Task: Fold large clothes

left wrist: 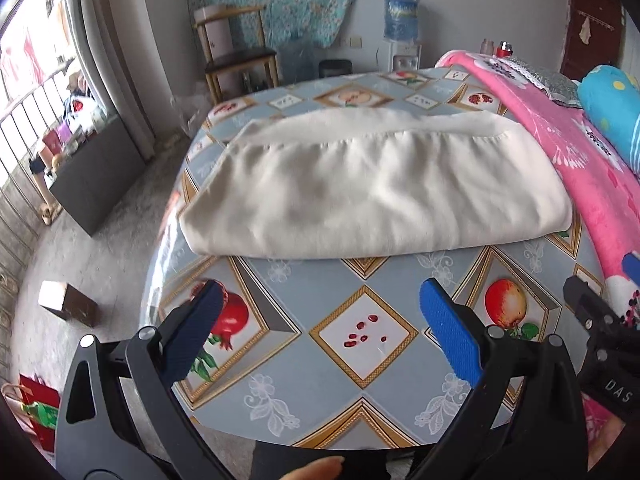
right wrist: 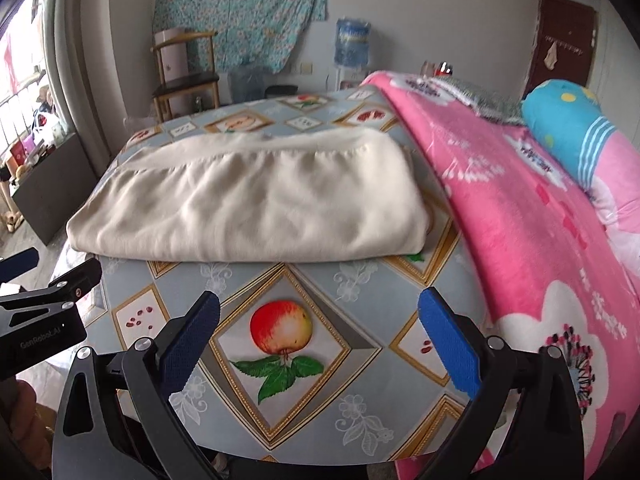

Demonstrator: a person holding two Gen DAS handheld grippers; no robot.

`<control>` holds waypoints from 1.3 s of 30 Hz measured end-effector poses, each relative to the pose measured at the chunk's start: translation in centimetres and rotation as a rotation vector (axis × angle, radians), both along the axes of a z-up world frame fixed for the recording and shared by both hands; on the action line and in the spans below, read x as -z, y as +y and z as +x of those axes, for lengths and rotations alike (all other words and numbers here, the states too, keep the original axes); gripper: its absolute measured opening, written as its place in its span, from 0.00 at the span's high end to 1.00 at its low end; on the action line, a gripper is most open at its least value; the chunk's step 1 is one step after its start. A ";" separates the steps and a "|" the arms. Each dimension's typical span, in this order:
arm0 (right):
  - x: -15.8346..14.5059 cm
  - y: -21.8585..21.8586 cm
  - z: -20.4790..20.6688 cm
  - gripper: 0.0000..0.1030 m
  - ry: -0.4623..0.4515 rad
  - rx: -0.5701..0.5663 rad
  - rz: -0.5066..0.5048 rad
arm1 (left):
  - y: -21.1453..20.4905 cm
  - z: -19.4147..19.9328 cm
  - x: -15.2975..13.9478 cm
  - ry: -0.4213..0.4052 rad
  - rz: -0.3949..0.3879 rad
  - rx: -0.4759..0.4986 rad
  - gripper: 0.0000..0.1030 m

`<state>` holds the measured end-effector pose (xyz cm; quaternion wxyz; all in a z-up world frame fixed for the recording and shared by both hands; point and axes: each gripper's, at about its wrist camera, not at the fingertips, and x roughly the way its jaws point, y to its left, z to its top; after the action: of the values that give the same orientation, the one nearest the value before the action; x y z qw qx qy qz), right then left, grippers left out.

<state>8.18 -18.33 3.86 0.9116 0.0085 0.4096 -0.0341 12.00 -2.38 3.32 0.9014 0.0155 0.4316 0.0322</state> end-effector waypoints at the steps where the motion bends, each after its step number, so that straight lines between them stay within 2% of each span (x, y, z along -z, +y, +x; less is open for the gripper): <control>1: 0.1 0.0 0.2 0.06 0.010 -0.003 0.008 | 0.1 0.2 0.2 0.009 -0.006 -0.002 0.08; 9: 0.7 0.5 1.0 0.06 0.033 -0.020 0.034 | 0.3 0.8 1.1 0.051 -0.022 -0.011 0.08; 39: 0.4 1.1 1.2 0.06 0.039 -0.029 0.001 | 0.1 0.7 0.9 0.037 -0.024 -0.007 0.08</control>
<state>9.35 -17.25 3.43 0.9039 0.0024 0.4272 -0.0208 12.69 -2.23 2.46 0.8932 0.0038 0.4486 0.0300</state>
